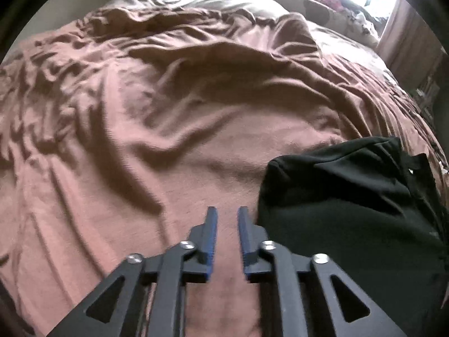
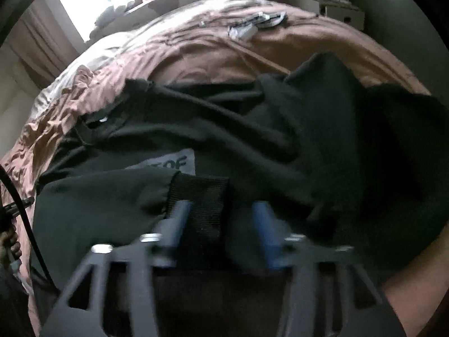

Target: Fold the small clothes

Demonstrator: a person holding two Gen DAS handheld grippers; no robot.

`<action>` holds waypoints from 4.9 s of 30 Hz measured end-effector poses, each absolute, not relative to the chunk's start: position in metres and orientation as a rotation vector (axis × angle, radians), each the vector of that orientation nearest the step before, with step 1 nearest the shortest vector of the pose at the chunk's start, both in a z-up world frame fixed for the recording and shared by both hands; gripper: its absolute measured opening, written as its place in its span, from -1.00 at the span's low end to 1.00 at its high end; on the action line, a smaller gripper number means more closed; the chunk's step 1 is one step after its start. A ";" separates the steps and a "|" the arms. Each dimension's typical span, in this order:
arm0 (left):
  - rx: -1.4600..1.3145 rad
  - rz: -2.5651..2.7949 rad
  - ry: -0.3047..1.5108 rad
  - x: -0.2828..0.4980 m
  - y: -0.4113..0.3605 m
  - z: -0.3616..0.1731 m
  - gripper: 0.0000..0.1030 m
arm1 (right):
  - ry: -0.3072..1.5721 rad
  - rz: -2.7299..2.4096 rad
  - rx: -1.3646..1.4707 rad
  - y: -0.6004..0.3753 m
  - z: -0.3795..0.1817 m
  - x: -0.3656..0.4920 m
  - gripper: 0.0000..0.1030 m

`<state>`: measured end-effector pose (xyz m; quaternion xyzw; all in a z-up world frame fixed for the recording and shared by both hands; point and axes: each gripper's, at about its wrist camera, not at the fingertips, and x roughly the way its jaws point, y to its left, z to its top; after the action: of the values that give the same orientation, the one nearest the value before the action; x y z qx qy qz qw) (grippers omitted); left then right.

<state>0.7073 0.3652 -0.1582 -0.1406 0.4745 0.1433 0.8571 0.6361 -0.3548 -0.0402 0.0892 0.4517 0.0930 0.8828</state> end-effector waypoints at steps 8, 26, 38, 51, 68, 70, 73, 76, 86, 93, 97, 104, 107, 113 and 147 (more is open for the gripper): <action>-0.297 0.236 0.955 0.649 0.350 -0.116 0.03 | 0.965 0.220 0.115 -0.354 -0.007 0.597 0.17; -0.320 0.195 0.729 0.473 0.290 0.025 0.88 | 0.913 0.317 0.060 -0.377 0.117 0.453 0.69; -0.271 0.133 0.674 0.397 0.233 0.085 0.88 | 0.864 0.340 0.096 -0.410 0.162 0.364 1.00; -0.275 0.060 0.636 0.360 0.170 0.107 0.99 | 0.820 0.351 0.152 -0.475 0.182 0.303 1.00; -0.195 -0.098 0.695 0.428 0.062 0.091 0.99 | 0.808 0.232 0.237 -0.566 0.165 0.286 1.00; -0.184 -0.104 0.705 0.441 0.052 0.083 0.99 | 0.818 0.203 0.268 -0.576 0.158 0.290 1.00; -0.191 -0.124 0.713 0.457 0.038 0.067 0.99 | 0.847 0.181 0.335 -0.592 0.142 0.301 1.00; -0.193 -0.137 0.724 0.471 0.028 0.053 0.99 | 0.847 0.149 0.366 -0.608 0.134 0.312 1.00; -0.147 -0.107 0.739 0.504 0.017 0.021 0.99 | 0.764 0.127 0.584 -0.646 0.096 0.345 0.51; -0.178 -0.071 0.764 0.523 0.022 -0.011 0.90 | 0.729 0.122 0.707 -0.655 0.056 0.375 0.14; -0.186 -0.041 0.809 0.542 0.030 -0.040 0.70 | 0.743 0.109 0.781 -0.664 0.026 0.398 -0.02; -0.238 0.034 0.875 0.562 0.051 -0.087 0.51 | 0.765 0.104 0.857 -0.668 -0.012 0.440 -0.12; -0.255 0.065 0.867 0.557 0.060 -0.098 0.51 | 0.771 0.096 0.888 -0.670 -0.030 0.458 -0.12; -0.308 0.098 0.877 0.551 0.075 -0.117 0.51 | 0.764 0.070 0.912 -0.676 -0.055 0.489 -0.12; -0.372 0.178 0.863 0.543 0.092 -0.139 0.51 | 0.513 0.141 0.866 -0.633 0.053 0.482 -0.97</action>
<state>0.5427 0.0923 -0.1390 -0.1789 0.4153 0.0856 0.8878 0.4817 -0.6333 0.0532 0.4147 0.2455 0.0675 0.8736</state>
